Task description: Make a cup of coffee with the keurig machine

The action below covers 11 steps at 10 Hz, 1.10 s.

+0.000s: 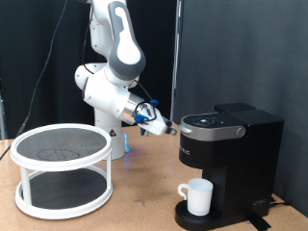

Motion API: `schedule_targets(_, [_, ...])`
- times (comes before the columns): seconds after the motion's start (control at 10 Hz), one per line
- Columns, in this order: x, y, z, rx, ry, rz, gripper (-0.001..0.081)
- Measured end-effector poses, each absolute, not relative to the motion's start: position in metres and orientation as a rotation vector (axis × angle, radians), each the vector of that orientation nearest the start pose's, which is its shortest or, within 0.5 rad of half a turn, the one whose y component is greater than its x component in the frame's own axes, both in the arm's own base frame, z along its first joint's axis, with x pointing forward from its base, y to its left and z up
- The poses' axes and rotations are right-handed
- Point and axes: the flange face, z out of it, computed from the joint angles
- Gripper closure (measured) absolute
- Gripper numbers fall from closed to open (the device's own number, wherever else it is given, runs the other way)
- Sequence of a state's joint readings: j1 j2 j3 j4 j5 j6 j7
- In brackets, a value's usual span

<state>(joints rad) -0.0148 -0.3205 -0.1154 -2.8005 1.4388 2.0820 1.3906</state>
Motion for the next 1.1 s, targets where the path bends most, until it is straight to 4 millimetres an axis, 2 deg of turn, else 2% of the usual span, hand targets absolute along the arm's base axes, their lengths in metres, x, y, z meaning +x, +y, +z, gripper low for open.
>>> schedule_targets(0.4, [0.355, 0.023, 0.355, -0.749, 1.992, 1.141, 0.0072])
schedule_targets(0.9, [0.348, 0.026, 0.427, -0.680, 1.920, 1.149, 0.0072])
schedule_targets(1.0, [0.342, 0.026, 0.436, -0.654, 1.918, 1.158, 0.0072])
schedule_targets(1.1, [0.343, 0.026, 0.435, -0.663, 1.919, 1.154, 0.0072])
